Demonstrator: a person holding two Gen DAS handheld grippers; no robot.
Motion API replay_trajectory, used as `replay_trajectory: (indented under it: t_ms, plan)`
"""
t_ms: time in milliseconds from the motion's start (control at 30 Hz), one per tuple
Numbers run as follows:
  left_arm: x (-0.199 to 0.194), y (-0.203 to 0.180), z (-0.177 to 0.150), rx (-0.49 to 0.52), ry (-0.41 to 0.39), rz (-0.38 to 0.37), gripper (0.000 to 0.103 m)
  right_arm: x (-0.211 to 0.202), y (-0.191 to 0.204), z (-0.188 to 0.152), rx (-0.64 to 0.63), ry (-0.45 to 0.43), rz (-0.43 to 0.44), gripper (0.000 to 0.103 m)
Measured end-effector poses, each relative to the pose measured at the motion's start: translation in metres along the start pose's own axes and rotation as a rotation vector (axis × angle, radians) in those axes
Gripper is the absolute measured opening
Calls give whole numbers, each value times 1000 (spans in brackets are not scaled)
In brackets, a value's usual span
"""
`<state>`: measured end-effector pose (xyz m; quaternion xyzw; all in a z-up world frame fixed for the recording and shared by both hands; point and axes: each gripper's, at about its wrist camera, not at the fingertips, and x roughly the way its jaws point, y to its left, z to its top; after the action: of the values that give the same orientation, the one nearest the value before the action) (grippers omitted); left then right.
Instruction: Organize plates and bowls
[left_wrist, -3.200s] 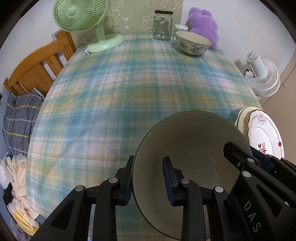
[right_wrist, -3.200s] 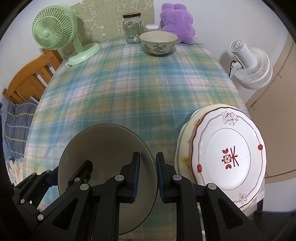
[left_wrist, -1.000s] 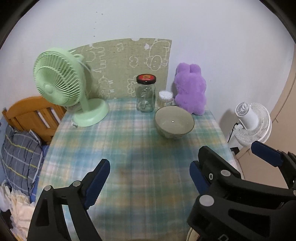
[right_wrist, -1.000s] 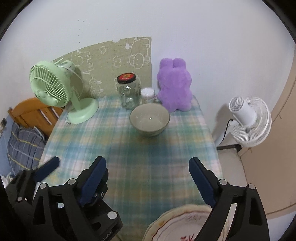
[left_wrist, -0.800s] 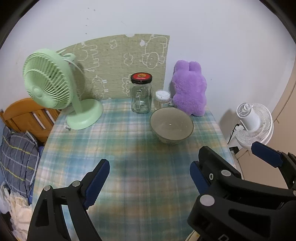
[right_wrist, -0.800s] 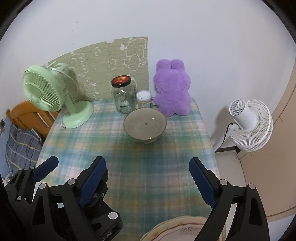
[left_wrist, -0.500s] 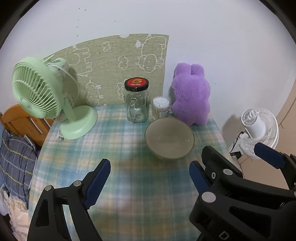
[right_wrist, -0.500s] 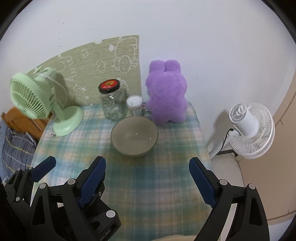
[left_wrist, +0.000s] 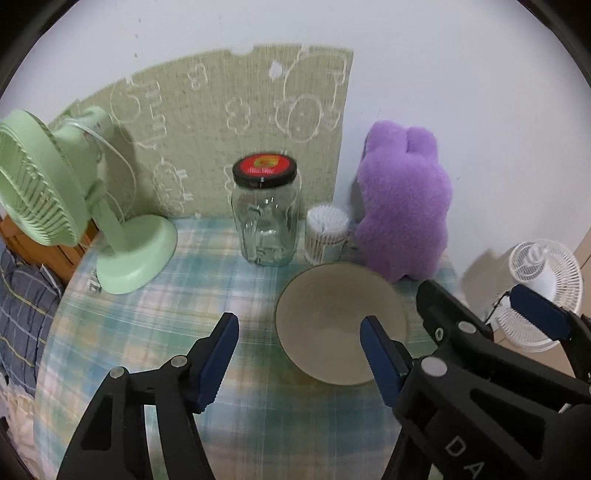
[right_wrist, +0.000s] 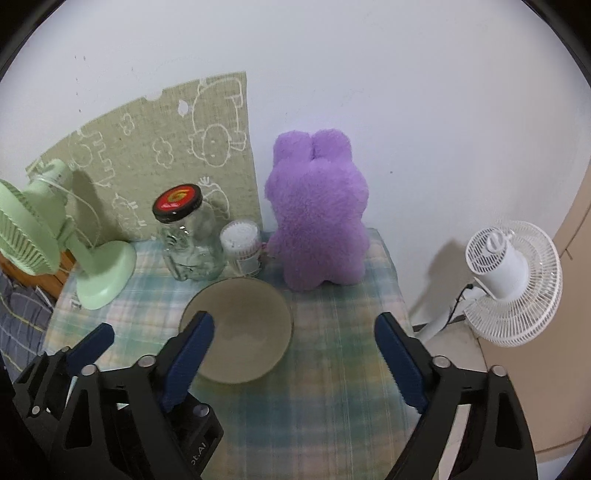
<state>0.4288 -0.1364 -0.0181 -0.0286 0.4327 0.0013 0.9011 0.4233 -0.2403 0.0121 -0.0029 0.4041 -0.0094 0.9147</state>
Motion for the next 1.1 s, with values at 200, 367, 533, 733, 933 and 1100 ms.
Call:
replay_trajectory:
  t_ms: [200, 367, 533, 733, 933, 1100]
  plan:
    - [37, -7, -1, 44, 30, 39, 59, 42, -3, -3, -4, 16, -1, 76]
    - [63, -8, -2, 42, 63, 42, 47, 72, -7, -5, 21, 47, 1, 64]
    - [78, -10, -2, 52, 61, 55, 41, 94, -10, -7, 37, 74, 3, 52]
    - [91, -6, 0, 37, 80, 51, 38, 111, -11, -8, 71, 111, 30, 43]
    - [102, -1, -1, 31, 98, 42, 27, 125, -7, -11, 71, 141, 49, 25]
    - [105, 1, 0, 36, 108, 64, 20, 127, -3, -10, 57, 139, 50, 20]
